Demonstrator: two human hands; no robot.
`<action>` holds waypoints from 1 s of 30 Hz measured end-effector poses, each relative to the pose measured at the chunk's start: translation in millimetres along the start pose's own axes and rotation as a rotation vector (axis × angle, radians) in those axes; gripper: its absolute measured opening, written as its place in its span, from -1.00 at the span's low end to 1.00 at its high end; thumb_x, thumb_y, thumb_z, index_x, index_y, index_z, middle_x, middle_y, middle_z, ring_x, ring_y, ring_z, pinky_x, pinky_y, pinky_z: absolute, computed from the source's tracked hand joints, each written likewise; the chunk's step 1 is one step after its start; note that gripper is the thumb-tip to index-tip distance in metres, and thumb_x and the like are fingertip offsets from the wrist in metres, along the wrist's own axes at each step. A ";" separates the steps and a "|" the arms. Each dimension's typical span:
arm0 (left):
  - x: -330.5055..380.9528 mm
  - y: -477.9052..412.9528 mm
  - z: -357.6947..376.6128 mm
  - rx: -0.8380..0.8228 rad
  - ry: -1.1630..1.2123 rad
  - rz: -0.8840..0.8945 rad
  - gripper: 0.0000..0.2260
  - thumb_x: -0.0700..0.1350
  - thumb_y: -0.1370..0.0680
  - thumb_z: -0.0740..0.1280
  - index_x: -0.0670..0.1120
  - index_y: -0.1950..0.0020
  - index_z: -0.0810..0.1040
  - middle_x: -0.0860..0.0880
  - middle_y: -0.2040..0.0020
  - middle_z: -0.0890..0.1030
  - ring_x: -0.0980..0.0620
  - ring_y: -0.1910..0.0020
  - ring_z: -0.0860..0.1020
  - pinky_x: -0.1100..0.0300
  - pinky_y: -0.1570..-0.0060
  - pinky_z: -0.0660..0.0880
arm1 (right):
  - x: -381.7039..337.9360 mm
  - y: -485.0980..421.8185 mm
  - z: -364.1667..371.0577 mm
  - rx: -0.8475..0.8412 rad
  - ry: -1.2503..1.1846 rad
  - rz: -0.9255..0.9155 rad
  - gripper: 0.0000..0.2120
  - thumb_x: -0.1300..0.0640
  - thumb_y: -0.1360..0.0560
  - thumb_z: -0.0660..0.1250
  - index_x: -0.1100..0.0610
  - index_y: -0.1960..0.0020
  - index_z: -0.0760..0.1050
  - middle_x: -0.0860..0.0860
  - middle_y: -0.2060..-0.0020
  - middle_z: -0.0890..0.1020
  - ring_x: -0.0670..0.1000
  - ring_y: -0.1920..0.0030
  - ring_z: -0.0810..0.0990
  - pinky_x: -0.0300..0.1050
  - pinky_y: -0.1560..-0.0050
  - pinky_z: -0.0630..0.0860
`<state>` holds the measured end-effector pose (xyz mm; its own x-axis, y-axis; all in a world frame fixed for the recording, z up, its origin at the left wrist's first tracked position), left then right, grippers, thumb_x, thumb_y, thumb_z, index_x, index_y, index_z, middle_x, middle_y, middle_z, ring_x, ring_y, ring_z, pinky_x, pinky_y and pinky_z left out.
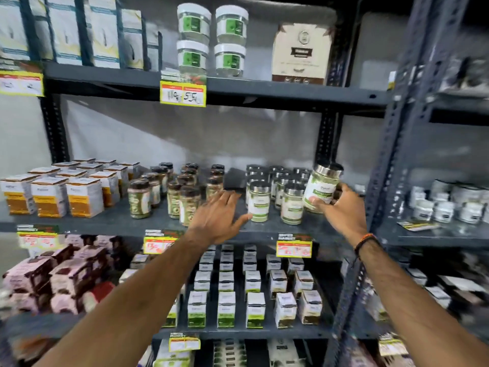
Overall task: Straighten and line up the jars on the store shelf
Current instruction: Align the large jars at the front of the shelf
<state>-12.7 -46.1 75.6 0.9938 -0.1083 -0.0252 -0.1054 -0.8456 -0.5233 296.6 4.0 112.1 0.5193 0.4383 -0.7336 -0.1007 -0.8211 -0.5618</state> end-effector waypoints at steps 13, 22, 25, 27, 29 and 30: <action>-11.3 -10.8 78.9 -0.269 0.003 -0.042 -0.20 0.48 -0.58 -0.05 -0.05 -0.61 0.21 -0.05 -0.64 0.25 -0.12 -0.58 0.24 -0.19 -0.37 0.42 | 95.1 -25.3 30.3 -0.090 0.128 0.125 -0.42 0.10 -0.39 0.62 0.16 -0.32 0.45 0.05 -0.13 0.70 -0.07 0.06 0.54 -0.24 0.03 0.41; -17.9 -14.5 89.6 -0.199 -0.054 -0.011 -0.16 0.51 -0.56 -0.11 -0.03 -0.63 0.21 -0.04 -0.63 0.29 -0.09 -0.57 0.28 -0.08 -0.43 0.36 | 106.5 -38.6 46.8 -0.126 0.143 0.132 -0.48 0.09 -0.46 0.56 0.12 -0.34 0.47 0.04 -0.18 0.68 -0.06 0.00 0.54 -0.19 -0.06 0.39; -18.5 -14.1 90.4 -0.190 -0.063 -0.006 -0.16 0.50 -0.56 -0.11 -0.04 -0.63 0.22 -0.06 -0.62 0.31 -0.10 -0.57 0.29 -0.06 -0.45 0.34 | 108.4 -34.8 47.4 -0.093 0.141 0.153 -0.42 0.06 -0.44 0.58 0.12 -0.39 0.44 0.04 -0.20 0.68 0.03 -0.12 0.63 -0.17 -0.09 0.42; -18.0 -14.1 90.7 -0.184 -0.065 -0.005 -0.16 0.50 -0.56 -0.11 -0.05 -0.63 0.23 -0.07 -0.62 0.31 -0.11 -0.57 0.29 -0.06 -0.47 0.33 | 107.8 -28.9 48.4 -0.047 0.137 0.157 -0.30 0.02 -0.37 0.64 0.15 -0.39 0.42 0.04 -0.17 0.70 0.08 -0.15 0.66 -0.14 -0.09 0.48; -17.9 -14.0 90.3 -0.184 -0.068 -0.002 -0.15 0.50 -0.56 -0.13 -0.06 -0.63 0.23 -0.07 -0.62 0.32 -0.11 -0.57 0.29 -0.05 -0.47 0.32 | 106.1 -26.3 52.5 -0.031 0.175 0.139 -0.27 0.01 -0.32 0.67 0.18 -0.37 0.42 0.06 -0.15 0.70 0.10 -0.14 0.66 -0.08 -0.11 0.54; -18.2 -14.0 90.5 -0.184 -0.073 0.001 -0.15 0.50 -0.56 -0.13 -0.06 -0.62 0.24 -0.07 -0.61 0.33 -0.10 -0.57 0.29 -0.05 -0.47 0.32 | 105.6 -27.4 54.2 -0.023 0.201 0.139 -0.28 0.03 -0.32 0.67 0.20 -0.35 0.43 0.09 -0.15 0.69 0.13 -0.15 0.66 -0.03 -0.12 0.57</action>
<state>-26.1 15.0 6.3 0.9929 -0.0767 -0.0905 -0.1043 -0.9274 -0.3592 308.2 92.6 29.3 0.6607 0.2409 -0.7110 -0.1650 -0.8773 -0.4506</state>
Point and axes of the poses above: each hand's wrist, its own y-axis away from the middle knuckle, its own z-axis out of the palm, x = y × z, the point moved 2 cm from there along -y, towards the middle knuckle
